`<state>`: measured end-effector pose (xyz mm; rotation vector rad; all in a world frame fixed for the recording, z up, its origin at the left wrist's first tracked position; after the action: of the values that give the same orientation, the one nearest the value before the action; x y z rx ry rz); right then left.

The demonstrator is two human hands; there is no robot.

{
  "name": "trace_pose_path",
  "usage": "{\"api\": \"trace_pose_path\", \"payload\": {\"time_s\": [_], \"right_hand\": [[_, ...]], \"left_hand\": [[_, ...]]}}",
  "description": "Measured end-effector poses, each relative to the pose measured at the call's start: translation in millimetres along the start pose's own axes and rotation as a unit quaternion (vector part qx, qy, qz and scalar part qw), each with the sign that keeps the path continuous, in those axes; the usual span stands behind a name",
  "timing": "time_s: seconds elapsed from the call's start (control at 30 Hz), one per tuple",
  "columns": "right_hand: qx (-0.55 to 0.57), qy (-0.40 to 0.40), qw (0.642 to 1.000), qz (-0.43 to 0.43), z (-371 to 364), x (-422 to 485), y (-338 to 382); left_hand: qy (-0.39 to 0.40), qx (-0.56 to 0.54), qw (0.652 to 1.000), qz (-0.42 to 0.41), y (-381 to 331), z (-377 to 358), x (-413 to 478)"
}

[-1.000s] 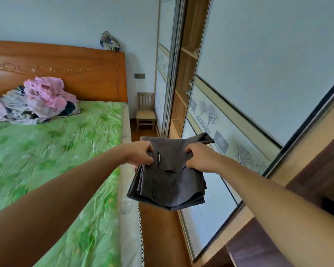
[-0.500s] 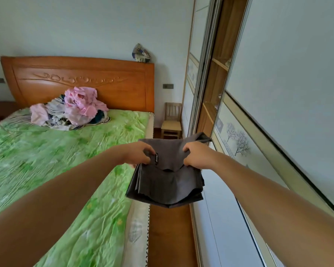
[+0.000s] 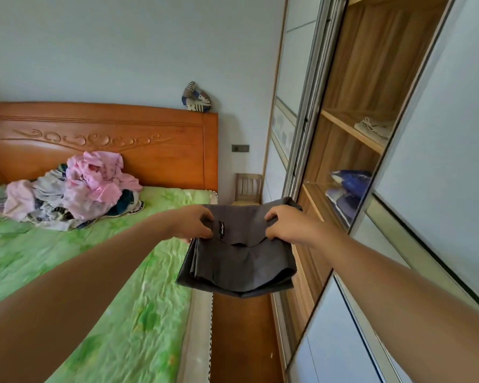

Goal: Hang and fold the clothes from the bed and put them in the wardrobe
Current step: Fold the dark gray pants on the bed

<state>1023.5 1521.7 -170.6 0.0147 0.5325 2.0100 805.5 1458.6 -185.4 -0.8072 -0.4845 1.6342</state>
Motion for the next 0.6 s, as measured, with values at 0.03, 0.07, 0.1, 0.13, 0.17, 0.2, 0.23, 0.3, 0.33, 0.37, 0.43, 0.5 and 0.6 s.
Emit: {"api": "trace_pose_path", "payload": {"time_s": [0.03,0.07,0.1,0.13,0.17,0.2,0.23,0.3,0.33,0.37,0.43,0.5,0.6], "right_hand": [[0.003,-0.002,1.000,-0.001,12,18,3],[0.003,-0.007,1.000,-0.001,26,35,6],[0.002,-0.015,1.000,0.002,41,52,10],[-0.001,-0.027,1.000,0.006,57,68,13],[-0.001,-0.039,0.999,0.011,73,85,16],[0.002,-0.052,0.999,0.015,89,100,18],[0.006,-0.066,0.998,0.019,103,114,19],[0.010,-0.086,0.996,0.025,131,140,18],[0.011,-0.094,0.995,0.028,144,151,18],[0.012,-0.103,0.994,0.030,157,163,17],[0.017,-0.121,0.992,0.030,184,187,14],[0.018,-0.130,0.991,0.030,213,211,12],[0.000,-0.135,0.991,0.020,255,244,5]], "left_hand": [[0.000,0.000,1.000,-0.002,-3,15,17],[-0.002,0.001,1.000,-0.006,-8,30,35],[-0.005,0.003,1.000,-0.012,-14,44,52],[-0.012,0.004,1.000,-0.020,-20,59,69],[-0.020,0.000,0.999,-0.027,-26,72,85],[-0.028,-0.006,0.999,-0.032,-32,85,102],[-0.036,-0.011,0.999,-0.035,-38,97,118],[-0.050,-0.016,0.998,-0.044,-52,119,146],[-0.054,-0.017,0.997,-0.050,-61,129,160],[-0.057,-0.019,0.997,-0.056,-70,139,173],[-0.065,-0.025,0.995,-0.064,-88,158,198],[-0.070,-0.036,0.995,-0.069,-107,176,223],[-0.072,-0.042,0.993,-0.081,-141,197,261]]}}
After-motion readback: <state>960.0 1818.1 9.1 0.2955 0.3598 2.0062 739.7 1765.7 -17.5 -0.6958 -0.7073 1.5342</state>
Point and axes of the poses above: each hand's wrist, its own x-axis towards the middle knuckle, its own z-axis out of the back of the hand, y = z × x, the point moved 7 cm from there along x, towards the middle knuckle, and after that the axes turned 13 degrees about -x, right-handed, at the moved point
